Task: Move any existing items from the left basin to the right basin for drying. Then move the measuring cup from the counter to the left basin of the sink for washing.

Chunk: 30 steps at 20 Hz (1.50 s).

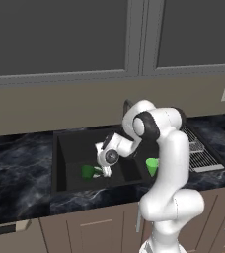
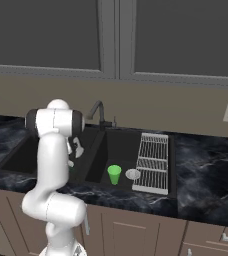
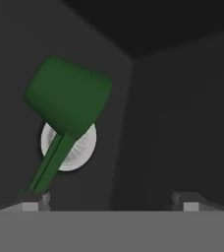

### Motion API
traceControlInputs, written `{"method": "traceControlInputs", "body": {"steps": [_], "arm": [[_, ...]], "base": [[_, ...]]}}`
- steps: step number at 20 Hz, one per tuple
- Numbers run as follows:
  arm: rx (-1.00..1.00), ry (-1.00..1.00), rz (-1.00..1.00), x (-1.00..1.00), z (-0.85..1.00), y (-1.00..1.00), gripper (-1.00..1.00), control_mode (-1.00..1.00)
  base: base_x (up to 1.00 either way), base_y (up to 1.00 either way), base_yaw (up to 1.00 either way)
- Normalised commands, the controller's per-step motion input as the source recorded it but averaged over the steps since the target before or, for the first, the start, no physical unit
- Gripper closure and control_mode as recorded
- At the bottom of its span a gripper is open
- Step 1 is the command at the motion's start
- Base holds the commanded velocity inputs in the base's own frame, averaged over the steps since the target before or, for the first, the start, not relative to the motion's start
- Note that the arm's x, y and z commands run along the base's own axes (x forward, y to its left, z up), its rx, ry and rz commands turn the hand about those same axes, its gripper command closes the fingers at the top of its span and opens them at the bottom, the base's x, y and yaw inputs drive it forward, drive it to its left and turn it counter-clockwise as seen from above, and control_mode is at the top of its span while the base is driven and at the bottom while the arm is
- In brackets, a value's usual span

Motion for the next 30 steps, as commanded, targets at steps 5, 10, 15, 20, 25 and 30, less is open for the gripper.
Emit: {"method": "traceControlInputs", "body": {"steps": [5, 10, 15, 20, 25, 30], "arm": [[-0.04, -0.05, 0.00, 0.00, 0.47, 0.00, -1.00, -1.00], [-0.02, -0.02, 0.00, 0.00, 0.54, 0.00, -1.00, -1.00], [-0.01, 0.00, 0.00, 0.00, 0.51, 0.00, -1.00, -1.00], [0.00, 0.00, 0.00, -0.02, 0.52, 0.00, -1.00, -1.00], [0.00, 0.00, 0.00, -0.08, 0.48, 0.00, -1.00, -1.00], [-0.01, 0.00, 0.00, -0.14, 0.46, 0.00, -1.00, -1.00]], "base": [[0.00, 0.00, 0.00], [0.00, 0.00, 0.00], [0.00, 0.00, 0.00], [0.00, 0.00, 0.00], [0.00, 0.00, 0.00], [0.00, 0.00, 0.00]]}}
